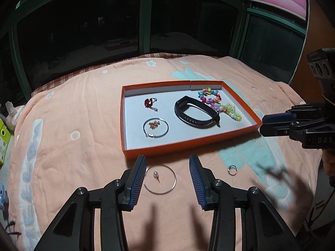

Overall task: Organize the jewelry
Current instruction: 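Move the right tool to the silver ring and close on it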

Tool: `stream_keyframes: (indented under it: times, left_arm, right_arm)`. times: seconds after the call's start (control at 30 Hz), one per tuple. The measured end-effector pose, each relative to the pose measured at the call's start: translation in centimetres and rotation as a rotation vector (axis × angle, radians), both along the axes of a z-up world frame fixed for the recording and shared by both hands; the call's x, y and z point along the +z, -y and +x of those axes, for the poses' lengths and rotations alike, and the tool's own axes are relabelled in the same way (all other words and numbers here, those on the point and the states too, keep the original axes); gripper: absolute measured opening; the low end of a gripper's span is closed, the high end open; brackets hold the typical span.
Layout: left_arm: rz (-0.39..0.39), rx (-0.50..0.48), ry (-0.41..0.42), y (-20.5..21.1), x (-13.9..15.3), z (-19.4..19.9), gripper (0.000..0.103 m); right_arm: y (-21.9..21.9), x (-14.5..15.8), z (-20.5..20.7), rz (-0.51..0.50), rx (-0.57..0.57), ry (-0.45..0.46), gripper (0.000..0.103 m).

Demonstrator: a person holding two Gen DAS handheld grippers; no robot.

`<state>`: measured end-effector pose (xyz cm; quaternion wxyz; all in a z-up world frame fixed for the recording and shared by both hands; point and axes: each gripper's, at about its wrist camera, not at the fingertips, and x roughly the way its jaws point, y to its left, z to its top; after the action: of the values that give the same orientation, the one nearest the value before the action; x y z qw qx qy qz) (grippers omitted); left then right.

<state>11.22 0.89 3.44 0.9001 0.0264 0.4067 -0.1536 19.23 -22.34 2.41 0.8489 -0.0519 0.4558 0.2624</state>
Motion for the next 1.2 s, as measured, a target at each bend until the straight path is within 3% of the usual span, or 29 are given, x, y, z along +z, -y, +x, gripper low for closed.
stream_keyframes:
  times: [0.2, 0.53, 0.8, 1.07, 1.13, 1.2]
  left_arm:
    - [-0.01, 0.004, -0.038, -0.5, -1.8, -2.0, 0.046]
    - [-0.047, 0.02, -0.081, -0.9, -3.7, -1.8, 0.046]
    - [-0.059, 0.005, -0.094, -0.2, -4.4, -1.2, 0.046]
    - [-0.062, -0.02, -0.106, 0.7, -5.0, -0.3, 0.046]
    - [-0.058, -0.034, -0.104, 1.1, -5.1, 0.0, 0.045]
    - [-0.055, -0.049, -0.104, 1.6, -5.2, 0.4, 0.045]
  right_arm:
    - [-1.6, -2.8, -2.2, -0.041, 0.06, -0.039, 0.034]
    - [-3.3, -6.3, -2.4, -0.095, 0.096, -0.083, 0.034]
    - [-3.9, -7.2, -1.9, -0.105, 0.09, -0.091, 0.033]
    - [-5.0, -7.6, -2.2, -0.173, 0.113, -0.031, 0.033]
    - [-5.0, -7.6, -2.3, -0.181, 0.117, -0.02, 0.03]
    - [-4.9, -7.6, -2.1, -0.186, 0.111, -0.013, 0.02]
